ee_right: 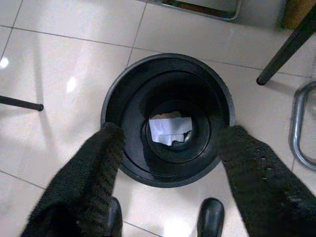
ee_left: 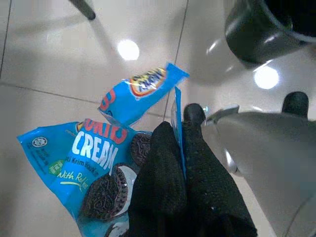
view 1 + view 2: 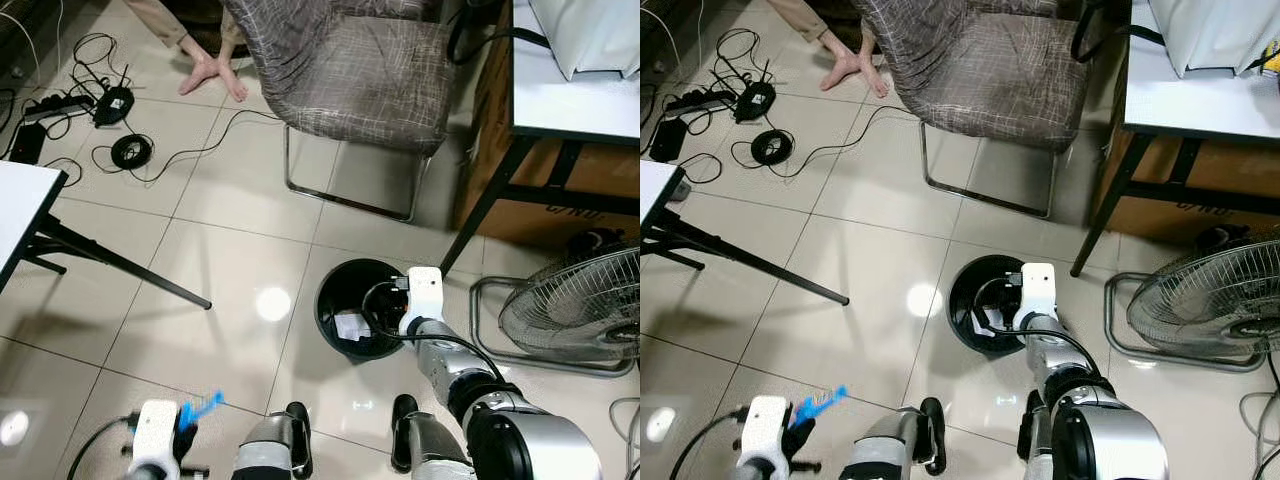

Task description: Picking trash to rubbish bin

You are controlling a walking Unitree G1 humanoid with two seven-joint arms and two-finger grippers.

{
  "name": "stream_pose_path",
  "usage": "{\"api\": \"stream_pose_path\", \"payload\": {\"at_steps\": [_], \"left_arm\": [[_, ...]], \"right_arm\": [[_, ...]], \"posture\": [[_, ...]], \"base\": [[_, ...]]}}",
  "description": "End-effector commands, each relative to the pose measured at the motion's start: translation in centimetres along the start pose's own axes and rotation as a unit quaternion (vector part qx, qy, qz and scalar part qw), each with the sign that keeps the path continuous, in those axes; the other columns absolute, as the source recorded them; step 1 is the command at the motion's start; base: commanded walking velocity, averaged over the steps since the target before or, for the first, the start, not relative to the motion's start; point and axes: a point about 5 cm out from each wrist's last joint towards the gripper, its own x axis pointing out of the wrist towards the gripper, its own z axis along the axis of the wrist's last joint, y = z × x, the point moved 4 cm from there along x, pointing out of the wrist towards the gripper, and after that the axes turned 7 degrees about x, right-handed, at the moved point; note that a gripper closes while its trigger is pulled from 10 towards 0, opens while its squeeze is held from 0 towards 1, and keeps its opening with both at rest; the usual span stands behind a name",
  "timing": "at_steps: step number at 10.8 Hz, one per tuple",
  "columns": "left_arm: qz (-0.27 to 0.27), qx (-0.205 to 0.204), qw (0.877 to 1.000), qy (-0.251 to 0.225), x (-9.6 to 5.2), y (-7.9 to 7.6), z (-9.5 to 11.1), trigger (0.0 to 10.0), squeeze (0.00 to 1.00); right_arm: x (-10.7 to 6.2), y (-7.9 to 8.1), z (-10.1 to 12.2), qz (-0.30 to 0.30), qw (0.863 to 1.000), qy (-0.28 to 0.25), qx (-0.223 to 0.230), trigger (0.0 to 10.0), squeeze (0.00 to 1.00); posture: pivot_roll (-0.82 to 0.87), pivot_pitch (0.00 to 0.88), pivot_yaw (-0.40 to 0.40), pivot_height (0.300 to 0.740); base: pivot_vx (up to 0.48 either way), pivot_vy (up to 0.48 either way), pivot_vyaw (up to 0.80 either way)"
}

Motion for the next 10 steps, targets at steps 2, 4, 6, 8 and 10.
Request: {"api": "stream_pose_path", "payload": {"at_steps": [2, 4, 6, 8, 10], "left_arm": [[0.001, -0.006, 1.000, 0.016, 0.3, -0.1, -0.7, 10.0, 0.00], [-0.009, -0.002, 1.000, 0.007, 1.7, -1.0, 0.8, 10.0, 0.00], [-0.014, 0.000, 1.000, -0.001, 3.2, -1.7, 2.7, 10.0, 0.00], [-0.017, -0.001, 1.000, -0.005, 4.3, -2.5, 4.0, 10.0, 0.00], [-0.033, 0.003, 0.999, -0.001, 4.8, -3.9, 4.3, 10.0, 0.00]], "right_arm": [[-0.6, -1.3, -2.6, -0.021, 0.999, 0.033, 0.016, 10.0, 1.00], [-1.1, -2.9, -4.2, -0.037, 0.998, 0.049, 0.011, 10.0, 1.00], [-2.0, -4.4, -6.5, -0.044, 0.996, 0.078, -0.013, 10.0, 0.00], [-2.6, -4.9, -7.9, -0.042, 0.994, 0.097, -0.028, 10.0, 0.00], [-3.0, -5.3, -8.6, -0.044, 0.993, 0.104, -0.030, 10.0, 0.00]], "posture": [[0.15, 0.307, 0.130, 0.740], [0.10, 0.281, 0.115, 0.740], [0.04, 0.244, 0.094, 0.740], [-0.01, 0.212, 0.083, 0.740], [-0.06, 0.197, 0.083, 0.740]], "base": [[0.000, 0.000, 0.00], [0.000, 0.000, 0.00], [0.000, 0.000, 0.00], [0.000, 0.000, 0.00], [0.000, 0.000, -0.39]]}}
